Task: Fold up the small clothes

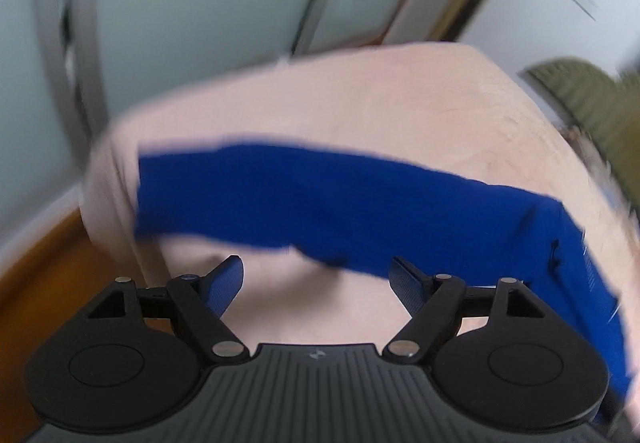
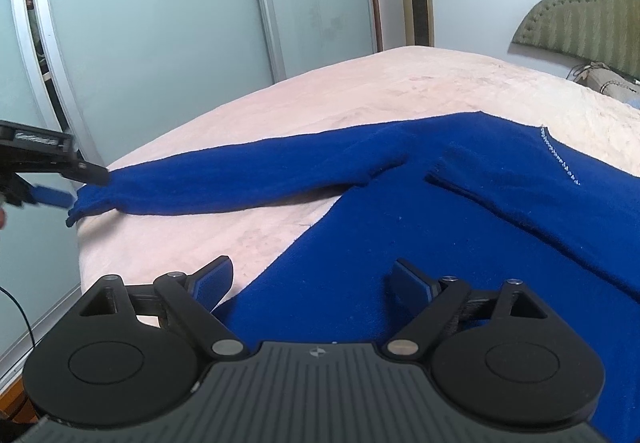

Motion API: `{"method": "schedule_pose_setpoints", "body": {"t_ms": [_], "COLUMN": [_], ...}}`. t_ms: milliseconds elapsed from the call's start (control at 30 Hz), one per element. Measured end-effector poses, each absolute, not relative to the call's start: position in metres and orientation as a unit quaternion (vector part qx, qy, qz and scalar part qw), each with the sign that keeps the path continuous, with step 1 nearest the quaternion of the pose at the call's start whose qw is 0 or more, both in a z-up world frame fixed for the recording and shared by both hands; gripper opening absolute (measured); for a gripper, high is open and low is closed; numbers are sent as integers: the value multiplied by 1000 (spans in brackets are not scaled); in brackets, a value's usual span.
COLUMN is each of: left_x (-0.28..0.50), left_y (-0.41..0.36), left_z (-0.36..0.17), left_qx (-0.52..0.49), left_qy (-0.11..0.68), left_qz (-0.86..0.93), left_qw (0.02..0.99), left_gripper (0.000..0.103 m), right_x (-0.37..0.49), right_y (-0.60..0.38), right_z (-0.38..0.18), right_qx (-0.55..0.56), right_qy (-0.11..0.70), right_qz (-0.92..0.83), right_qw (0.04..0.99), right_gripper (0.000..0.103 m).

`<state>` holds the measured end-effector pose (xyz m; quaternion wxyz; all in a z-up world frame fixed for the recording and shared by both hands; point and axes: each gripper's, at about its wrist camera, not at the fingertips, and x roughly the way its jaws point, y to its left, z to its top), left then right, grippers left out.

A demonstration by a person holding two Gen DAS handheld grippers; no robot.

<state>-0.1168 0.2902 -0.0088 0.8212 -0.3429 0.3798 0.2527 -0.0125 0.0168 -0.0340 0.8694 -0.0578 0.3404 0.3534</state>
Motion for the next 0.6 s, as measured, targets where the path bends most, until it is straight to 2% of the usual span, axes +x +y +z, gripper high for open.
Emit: {"method": "schedule_pose_setpoints", "body": {"t_ms": [100, 233, 267, 333, 400, 433, 467, 600], "left_x": [-123, -132, -133, -138, -138, -137, -136, -126], "left_y": [304, 315, 319, 325, 330, 331, 332, 322], "left_z": [-27, -33, -36, -40, -42, -43, -43, -28], "left_qx": [-439, -487, -502, -522, -526, -528, -528, -467], "left_qy": [351, 282, 270, 249, 253, 257, 259, 259], "left_qz": [253, 300, 309, 316, 323, 315, 309, 323], "left_qw": [787, 770, 761, 752, 744, 746, 748, 781], "left_gripper": [79, 79, 75, 63, 19, 12, 7, 4], "right_x": [-12, -8, -6, -4, -4, -4, -3, -1], "right_y": [8, -3, -5, -9, -13, -14, -15, -23], "right_z": [-32, -32, -33, -33, -33, -34, -35, -36], "right_qx": [-51, -29, -24, -16, -15, -17, -17, -13], "right_qy": [337, 341, 344, 348, 347, 348, 349, 352], "right_qz": [345, 332, 329, 324, 320, 315, 311, 301], "right_qw": [874, 879, 879, 879, 882, 883, 884, 886], "right_gripper": [91, 92, 92, 92, 93, 93, 93, 93]}}
